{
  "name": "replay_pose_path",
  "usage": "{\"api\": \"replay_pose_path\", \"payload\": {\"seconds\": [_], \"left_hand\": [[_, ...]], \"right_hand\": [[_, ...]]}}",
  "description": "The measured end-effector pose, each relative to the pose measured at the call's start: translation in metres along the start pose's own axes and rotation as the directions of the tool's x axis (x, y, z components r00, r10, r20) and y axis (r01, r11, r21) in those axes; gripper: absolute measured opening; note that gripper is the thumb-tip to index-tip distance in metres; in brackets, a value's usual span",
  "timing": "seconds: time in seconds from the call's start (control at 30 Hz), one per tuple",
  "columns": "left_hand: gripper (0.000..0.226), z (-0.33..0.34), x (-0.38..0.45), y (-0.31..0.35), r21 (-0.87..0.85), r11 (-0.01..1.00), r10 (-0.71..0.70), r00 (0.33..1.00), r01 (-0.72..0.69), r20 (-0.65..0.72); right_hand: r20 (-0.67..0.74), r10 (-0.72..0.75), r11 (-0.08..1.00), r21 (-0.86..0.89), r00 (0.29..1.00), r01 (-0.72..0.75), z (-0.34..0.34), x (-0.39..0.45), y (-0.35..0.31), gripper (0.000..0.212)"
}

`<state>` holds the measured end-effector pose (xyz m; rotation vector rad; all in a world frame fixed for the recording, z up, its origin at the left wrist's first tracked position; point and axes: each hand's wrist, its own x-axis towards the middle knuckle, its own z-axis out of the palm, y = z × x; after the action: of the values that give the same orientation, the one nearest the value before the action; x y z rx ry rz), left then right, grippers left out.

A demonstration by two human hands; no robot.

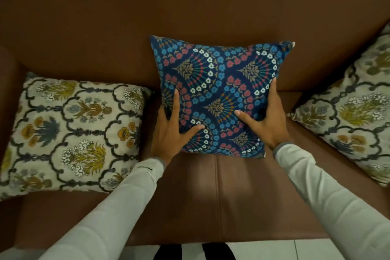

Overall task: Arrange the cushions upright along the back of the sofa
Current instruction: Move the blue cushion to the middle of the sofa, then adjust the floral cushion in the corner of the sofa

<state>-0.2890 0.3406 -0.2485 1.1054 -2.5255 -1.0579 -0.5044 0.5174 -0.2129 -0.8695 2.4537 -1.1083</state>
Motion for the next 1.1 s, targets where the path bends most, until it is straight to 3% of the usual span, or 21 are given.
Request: {"api": "replay_pose_path", "payload": {"seconds": [0.07,0.2,0.3,0.37,0.43,0.5,0.6,0.63,0.7,0.73,0.83,0.97,1.1], "left_hand": [[0.109,-0.011,-0.006,-0.008,0.169,0.986,0.013,0.999,-0.007,-0.035],[0.096,-0.057,-0.016,-0.034,0.352,0.935,0.022,0.988,0.033,-0.150],[0.090,-0.110,-0.021,-0.075,0.435,0.895,0.007,0.970,0.103,-0.242],[0.087,-0.150,-0.025,-0.108,0.454,0.871,-0.057,0.956,0.189,-0.288],[0.083,-0.188,-0.028,-0.144,0.435,0.841,-0.188,0.928,0.322,-0.322],[0.083,-0.221,-0.030,-0.182,0.343,0.818,-0.369,0.879,0.462,-0.304],[0.092,-0.253,-0.028,-0.231,0.101,0.785,-0.587,0.786,0.611,-0.193],[0.097,-0.258,-0.026,-0.243,0.005,0.773,-0.626,0.765,0.634,-0.153],[0.114,-0.258,-0.021,-0.256,-0.175,0.738,-0.672,0.736,0.652,-0.088],[0.123,-0.256,-0.018,-0.259,-0.241,0.718,-0.684,0.726,0.653,-0.071],[0.133,-0.252,-0.021,-0.260,-0.412,0.694,-0.678,0.729,0.590,-0.098],[0.129,-0.246,-0.047,-0.239,-0.518,0.761,-0.587,0.753,0.390,-0.296],[0.128,-0.250,-0.079,-0.227,-0.451,0.872,-0.464,0.612,0.190,-0.640]], "right_hand": [[-0.033,-0.028,0.994,-0.107,0.999,0.025,0.006,-0.005,-0.018,0.125],[-0.027,-0.353,0.885,-0.334,0.935,0.324,0.034,-0.009,-0.065,0.100],[0.059,-0.472,0.841,-0.268,0.880,0.470,0.083,-0.009,-0.112,0.089],[0.147,-0.434,0.882,-0.130,0.889,0.452,0.122,-0.013,-0.144,0.084],[0.303,-0.281,0.958,0.024,0.911,0.287,0.161,-0.019,-0.174,0.089],[0.454,-0.049,0.993,0.120,0.890,-0.006,0.208,-0.018,-0.183,0.111],[0.550,0.264,0.877,0.204,0.792,-0.434,0.277,-0.005,-0.166,0.148],[0.591,0.317,0.818,0.225,0.742,-0.529,0.291,-0.004,-0.163,0.147],[0.658,0.322,0.748,0.264,0.681,-0.609,0.300,-0.010,-0.167,0.103],[0.653,0.323,0.752,0.263,0.685,-0.605,0.302,-0.014,-0.168,0.088],[0.553,0.324,0.776,0.309,0.768,-0.550,0.300,-0.024,-0.170,0.101],[0.509,0.192,0.843,0.353,0.839,-0.406,0.279,-0.018,-0.186,0.077],[0.508,0.000,0.920,0.338,0.861,-0.199,0.277,0.023,-0.245,0.086]]}}
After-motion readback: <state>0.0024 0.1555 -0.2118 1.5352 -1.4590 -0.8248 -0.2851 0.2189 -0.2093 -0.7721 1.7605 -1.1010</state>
